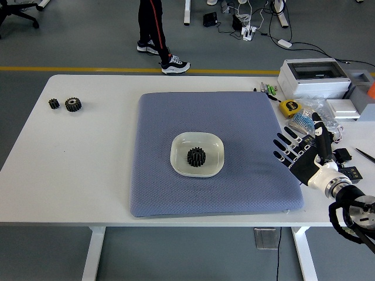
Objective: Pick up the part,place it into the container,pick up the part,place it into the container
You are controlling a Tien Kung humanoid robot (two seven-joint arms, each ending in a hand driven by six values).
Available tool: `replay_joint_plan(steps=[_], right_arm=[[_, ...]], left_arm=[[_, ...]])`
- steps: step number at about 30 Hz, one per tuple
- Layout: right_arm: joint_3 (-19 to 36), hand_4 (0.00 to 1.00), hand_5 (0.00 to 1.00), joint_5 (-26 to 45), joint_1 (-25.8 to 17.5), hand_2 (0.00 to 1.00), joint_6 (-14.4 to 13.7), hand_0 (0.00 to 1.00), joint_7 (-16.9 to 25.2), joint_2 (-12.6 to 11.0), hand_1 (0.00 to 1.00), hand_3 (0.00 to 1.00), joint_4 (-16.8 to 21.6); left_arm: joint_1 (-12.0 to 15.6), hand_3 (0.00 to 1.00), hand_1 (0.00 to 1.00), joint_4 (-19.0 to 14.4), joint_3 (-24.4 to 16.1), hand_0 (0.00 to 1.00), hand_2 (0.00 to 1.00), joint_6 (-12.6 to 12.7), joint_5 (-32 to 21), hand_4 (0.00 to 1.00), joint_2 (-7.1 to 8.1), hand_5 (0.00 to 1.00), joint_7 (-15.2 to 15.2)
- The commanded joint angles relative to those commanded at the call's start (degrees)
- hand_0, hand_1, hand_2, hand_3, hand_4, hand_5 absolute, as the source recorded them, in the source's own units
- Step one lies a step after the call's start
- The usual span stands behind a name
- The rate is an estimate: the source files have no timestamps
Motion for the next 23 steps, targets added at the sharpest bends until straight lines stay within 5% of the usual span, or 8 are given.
replay_joint_plan(steps=[14, 19, 23], right_arm=[[11.3, 0.973, 0.763, -5.5, -6.7, 0.773, 1.8, 0.419, 4.5, 8.0, 0.558, 0.765, -2.3], [11.2, 0.979, 0.765, -8.2, -7.7, 0.777, 2.1, 0.441, 4.9, 8.6, 0.576, 0.766, -2.7], [10.5, 0.979, 0.765, -9.7, -7.7, 0.777, 4.9, 0.441, 6.1, 8.9, 0.576, 0.766, -2.8]], left_arm=[[0.1, 0.558, 0.660, 0.0, 0.2, 0.658, 0.640, 0.0, 0.0, 0.578, 0.00, 0.529, 0.0], [0.0, 0.558, 0.661, 0.0, 0.2, 0.658, 0.640, -0.1, 0.1, 0.578, 0.00, 0.528, 0.0], [0.0, 0.558, 0.661, 0.0, 0.5, 0.658, 0.640, -0.1, -0.2, 0.578, 0.00, 0.528, 0.0]])
